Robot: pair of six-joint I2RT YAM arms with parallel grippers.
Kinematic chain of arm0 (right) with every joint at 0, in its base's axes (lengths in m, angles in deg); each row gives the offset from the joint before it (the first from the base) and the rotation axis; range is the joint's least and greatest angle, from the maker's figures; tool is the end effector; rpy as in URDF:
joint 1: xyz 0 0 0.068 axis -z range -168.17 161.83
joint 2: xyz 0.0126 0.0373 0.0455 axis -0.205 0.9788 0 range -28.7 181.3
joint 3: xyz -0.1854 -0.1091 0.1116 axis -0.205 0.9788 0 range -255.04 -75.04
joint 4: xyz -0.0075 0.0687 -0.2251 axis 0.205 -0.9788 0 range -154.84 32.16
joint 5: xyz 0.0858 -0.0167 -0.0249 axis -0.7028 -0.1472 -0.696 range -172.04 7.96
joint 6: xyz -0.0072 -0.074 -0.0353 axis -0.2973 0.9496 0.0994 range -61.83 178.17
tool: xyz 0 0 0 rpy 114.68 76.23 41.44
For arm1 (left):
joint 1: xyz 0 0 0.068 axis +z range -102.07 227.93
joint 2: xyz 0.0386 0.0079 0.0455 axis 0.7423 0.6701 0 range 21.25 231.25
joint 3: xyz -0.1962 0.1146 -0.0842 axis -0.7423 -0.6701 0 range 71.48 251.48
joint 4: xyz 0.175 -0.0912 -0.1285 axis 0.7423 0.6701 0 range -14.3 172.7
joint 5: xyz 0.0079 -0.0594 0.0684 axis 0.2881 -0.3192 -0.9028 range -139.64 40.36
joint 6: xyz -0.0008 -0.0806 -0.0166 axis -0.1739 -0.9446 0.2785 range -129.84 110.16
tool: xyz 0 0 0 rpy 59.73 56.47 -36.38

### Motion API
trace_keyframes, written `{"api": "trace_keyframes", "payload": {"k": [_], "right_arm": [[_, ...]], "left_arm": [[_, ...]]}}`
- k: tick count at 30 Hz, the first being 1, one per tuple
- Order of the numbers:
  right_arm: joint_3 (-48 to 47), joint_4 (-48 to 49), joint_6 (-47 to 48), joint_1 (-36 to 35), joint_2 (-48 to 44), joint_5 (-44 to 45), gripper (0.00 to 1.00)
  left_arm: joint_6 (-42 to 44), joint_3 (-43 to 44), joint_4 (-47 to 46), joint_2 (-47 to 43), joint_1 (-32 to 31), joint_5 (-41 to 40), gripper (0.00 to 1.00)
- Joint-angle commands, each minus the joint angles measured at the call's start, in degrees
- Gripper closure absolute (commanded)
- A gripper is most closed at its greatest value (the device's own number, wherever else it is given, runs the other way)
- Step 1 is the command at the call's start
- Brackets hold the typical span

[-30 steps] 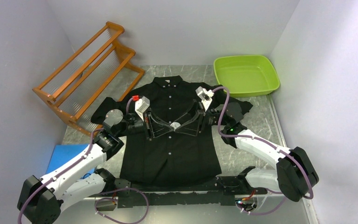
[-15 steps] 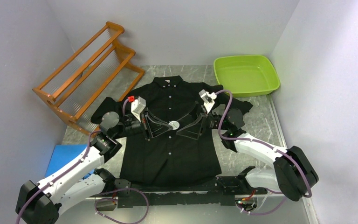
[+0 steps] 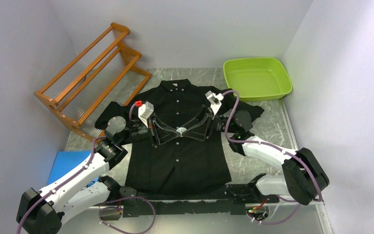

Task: Pin the brooch onto the clothing
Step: Adjust the brooch.

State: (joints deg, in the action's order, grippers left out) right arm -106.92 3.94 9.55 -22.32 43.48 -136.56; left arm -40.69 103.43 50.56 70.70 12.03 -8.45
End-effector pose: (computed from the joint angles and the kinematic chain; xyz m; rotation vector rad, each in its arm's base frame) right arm 0.1831 0.1946 0.2824 -0.7977 1.3888 1.7337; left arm 0.1512 -0.1677 0.2990 0.7175 1.4864 -1.4297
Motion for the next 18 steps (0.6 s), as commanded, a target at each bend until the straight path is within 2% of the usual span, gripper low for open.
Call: {"api": "trace_keyframes", "payload": {"k": [1,3,6,9,15,18], "right_arm": [[-3.68,2.08,-0.12,0.05,1.18,-1.01,0.61],[-4.29,1.46,-0.02,0.05,1.91,-1.62,0.81],[-4.72,-1.24,1.31,-0.04,2.37,-1.99,0.99],[-6.48,-10.38,6.87,-0.04,2.12,-2.76,1.00],[-13.48,-42.18,28.80,-0.38,0.57,0.47,1.00],[-16.82,-53.48,36.32,-0.74,0.33,3.10,1.00]], "left_arm": [[1.02,1.51,0.62,-0.03,-0.33,0.99,0.98],[1.46,1.63,1.45,-0.55,-0.31,0.54,0.97],[1.96,1.63,1.95,-1.38,-0.31,0.22,0.97],[2.72,2.44,3.97,-2.19,-0.40,-0.71,0.97],[4.26,6.66,8.61,-1.54,-0.40,-0.31,0.97],[4.41,7.76,8.62,-0.85,-0.40,0.18,0.97]]}}
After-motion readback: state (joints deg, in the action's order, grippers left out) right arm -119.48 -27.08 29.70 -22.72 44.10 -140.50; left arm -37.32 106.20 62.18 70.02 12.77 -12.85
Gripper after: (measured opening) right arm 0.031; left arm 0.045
